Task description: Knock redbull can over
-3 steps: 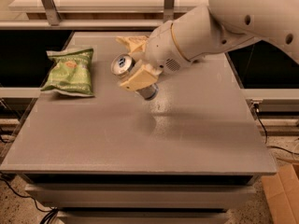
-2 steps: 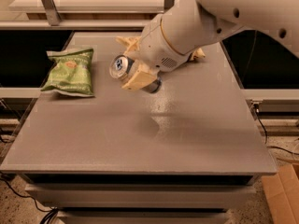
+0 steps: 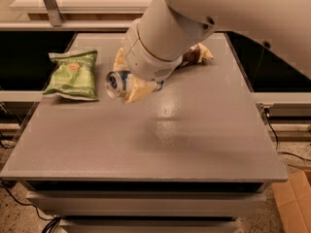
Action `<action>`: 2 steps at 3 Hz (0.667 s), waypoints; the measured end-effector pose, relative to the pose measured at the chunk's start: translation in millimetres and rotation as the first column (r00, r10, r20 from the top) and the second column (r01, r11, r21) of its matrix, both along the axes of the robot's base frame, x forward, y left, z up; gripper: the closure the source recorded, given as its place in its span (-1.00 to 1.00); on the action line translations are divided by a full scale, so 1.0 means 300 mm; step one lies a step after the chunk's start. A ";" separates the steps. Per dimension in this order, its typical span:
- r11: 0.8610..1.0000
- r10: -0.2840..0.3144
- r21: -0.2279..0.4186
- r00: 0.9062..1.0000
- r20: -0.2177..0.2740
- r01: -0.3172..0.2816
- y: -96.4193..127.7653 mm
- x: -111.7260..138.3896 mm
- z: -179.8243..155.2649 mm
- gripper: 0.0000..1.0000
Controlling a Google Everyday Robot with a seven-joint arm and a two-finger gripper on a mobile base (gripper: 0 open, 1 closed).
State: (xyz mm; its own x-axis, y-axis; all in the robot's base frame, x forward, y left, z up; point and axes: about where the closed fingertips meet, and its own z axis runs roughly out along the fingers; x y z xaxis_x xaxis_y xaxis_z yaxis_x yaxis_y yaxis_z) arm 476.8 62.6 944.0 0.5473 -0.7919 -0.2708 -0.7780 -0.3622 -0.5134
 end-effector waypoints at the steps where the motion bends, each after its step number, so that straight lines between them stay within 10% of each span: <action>1: 0.989 0.106 -0.108 0.994 0.035 -0.102 0.033 -0.054 -0.026 1.00; 2: 0.960 0.214 -0.195 0.976 0.035 -0.203 0.072 -0.113 -0.050 1.00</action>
Offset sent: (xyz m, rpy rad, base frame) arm -0.0512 0.0313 -0.0293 -0.2965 -0.0604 0.3371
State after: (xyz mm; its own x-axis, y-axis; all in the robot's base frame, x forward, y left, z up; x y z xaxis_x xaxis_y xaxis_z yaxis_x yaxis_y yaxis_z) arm 442.8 84.1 929.1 0.7156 -0.6925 -0.0915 -0.6471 -0.6080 -0.4600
